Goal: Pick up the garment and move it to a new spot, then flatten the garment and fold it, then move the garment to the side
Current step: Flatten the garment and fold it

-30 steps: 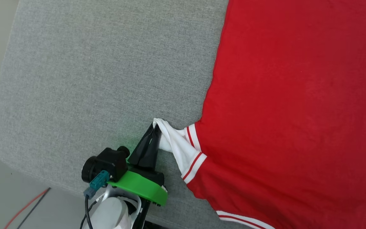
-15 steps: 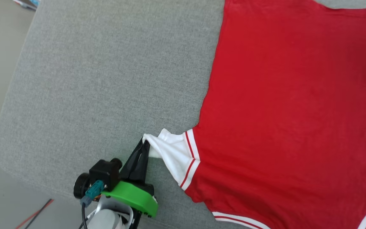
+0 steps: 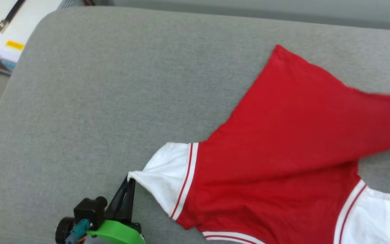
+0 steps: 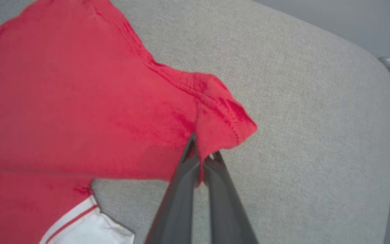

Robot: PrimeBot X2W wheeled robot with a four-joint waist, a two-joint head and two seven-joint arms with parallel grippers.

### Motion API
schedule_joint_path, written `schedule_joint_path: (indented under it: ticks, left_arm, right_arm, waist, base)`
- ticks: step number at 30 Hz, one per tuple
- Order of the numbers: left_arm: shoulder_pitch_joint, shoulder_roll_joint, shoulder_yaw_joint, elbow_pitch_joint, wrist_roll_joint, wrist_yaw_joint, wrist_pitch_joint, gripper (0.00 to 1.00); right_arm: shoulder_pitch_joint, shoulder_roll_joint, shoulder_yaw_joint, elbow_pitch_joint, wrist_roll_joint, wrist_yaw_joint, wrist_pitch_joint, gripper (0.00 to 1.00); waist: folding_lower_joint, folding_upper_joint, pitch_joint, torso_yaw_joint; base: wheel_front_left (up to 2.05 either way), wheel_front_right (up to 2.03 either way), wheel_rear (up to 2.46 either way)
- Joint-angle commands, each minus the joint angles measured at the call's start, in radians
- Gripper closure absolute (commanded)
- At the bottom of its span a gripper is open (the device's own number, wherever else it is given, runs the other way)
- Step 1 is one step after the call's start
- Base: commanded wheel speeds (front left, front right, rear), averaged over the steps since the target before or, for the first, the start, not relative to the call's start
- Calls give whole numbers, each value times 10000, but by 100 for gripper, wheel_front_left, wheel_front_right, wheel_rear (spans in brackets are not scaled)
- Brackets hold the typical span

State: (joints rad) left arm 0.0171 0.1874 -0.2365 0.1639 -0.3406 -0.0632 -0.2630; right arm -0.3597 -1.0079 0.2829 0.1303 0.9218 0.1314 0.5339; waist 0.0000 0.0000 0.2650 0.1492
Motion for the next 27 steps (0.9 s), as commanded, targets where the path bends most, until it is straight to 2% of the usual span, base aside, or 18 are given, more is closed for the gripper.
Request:
schedule_joint_path:
  ticks: [1, 9, 16, 21, 22, 23, 24, 27]
  left_arm:
    - [201, 99, 69, -26, 79, 63, 12, 100]
    - [563, 268, 211, -35, 20, 130, 12, 100]
    - [540, 305, 150, 39, 14, 127, 12, 100]
    - [486, 335, 120, 123, -1, 125, 12, 100]
    - [471, 343, 109, 144, 0, 125, 12, 100]
    - [460, 349, 102, 158, 1, 126, 12, 100]
    - [446, 355, 95, 168, 4, 128, 12, 100]
    - [424, 357, 71, 171, 18, 132, 12, 100]
  right_arm:
    - [643, -23, -194, -32, 63, -7, -195, 100]
    - [3895, 534, -1586, -153, 229, -7, -598, 100]
    - [6195, 2137, -1975, -11, 153, -7, -503, 100]
    - [6499, 2929, -1973, 343, -47, -7, -485, 100]
    - [6451, 3034, -2027, 404, -119, -7, -530, 93]
    - [6383, 3100, -2110, 424, -164, -7, -586, 60]
    - [6276, 3150, -2240, 408, -236, -7, -686, 0]
    - [6011, 3082, -2608, 151, -426, -7, -864, 0]
  waist:
    - [0, 0, -650, -758]
    - [0, 0, -943, -1186]
    - [0, 0, -966, -1106]
    - [0, 0, -927, -1055]
    - [0, 0, -927, -1046]
    - [0, 0, -929, -1040]
    - [0, 0, -934, -1036]
    - [0, 0, -979, -1012]
  base:
    - [0, 0, 0]
    - [0, 0, 0]
    - [0, 0, 0]
    - [0, 0, 0]
    - [0, 0, 0]
    - [0, 0, 0]
    - [0, 0, 0]
    - [0, 0, 0]
